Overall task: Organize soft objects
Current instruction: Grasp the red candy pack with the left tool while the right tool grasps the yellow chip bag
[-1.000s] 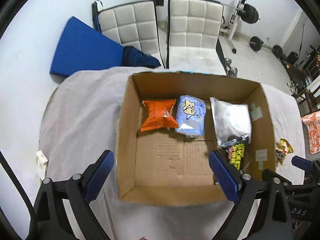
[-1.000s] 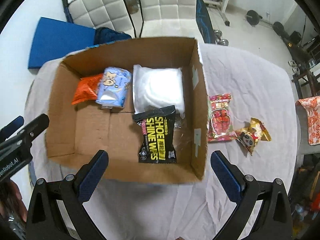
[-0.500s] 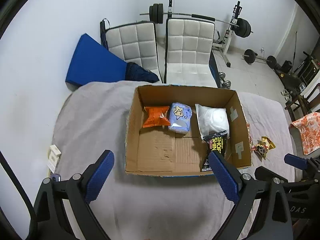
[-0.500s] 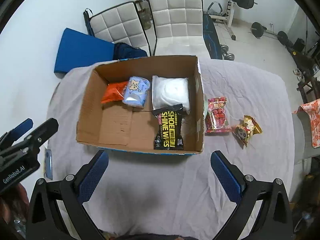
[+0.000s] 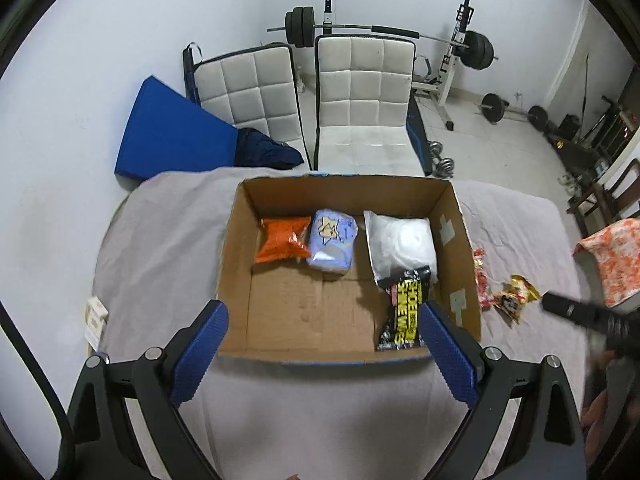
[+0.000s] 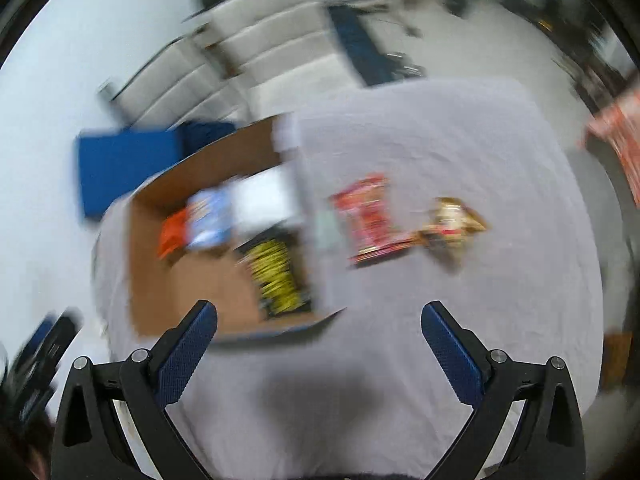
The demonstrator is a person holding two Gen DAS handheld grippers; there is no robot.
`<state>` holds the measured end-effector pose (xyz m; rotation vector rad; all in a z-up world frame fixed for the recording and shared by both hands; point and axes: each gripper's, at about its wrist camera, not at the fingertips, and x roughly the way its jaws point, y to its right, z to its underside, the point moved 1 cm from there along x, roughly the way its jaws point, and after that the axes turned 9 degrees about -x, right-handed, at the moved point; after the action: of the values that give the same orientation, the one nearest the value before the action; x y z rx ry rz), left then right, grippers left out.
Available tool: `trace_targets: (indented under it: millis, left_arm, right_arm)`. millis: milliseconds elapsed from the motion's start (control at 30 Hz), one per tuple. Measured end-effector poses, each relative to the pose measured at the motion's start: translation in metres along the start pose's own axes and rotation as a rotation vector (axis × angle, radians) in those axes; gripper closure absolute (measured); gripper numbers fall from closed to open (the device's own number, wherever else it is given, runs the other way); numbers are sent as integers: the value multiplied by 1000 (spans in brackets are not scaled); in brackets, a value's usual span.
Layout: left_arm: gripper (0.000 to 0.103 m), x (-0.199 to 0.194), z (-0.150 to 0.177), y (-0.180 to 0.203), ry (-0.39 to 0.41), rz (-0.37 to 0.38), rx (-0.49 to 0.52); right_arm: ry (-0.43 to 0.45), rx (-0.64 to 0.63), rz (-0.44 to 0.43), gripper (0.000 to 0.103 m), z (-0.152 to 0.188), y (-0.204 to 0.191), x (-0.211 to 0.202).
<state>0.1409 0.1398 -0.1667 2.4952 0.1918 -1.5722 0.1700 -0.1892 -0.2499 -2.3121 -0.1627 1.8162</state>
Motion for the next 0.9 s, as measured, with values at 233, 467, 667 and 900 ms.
trace_targets:
  millis: [233,467,667,900]
  left_arm:
    - [6,54,-13,48,-34,-97,36]
    - [6,89,-13,101,-123,-87,70]
    - [6,112,1,180,-267,22,107]
    - [6,169,54,275,-427,47,175]
  right_arm:
    - [-147,351,1,0,-31,136,104]
    - [-294,450,-1,29,-35,179,194]
    - [-302,293,84,49,-33,192,192]
    - [-299,246,165,53,-23,260,157]
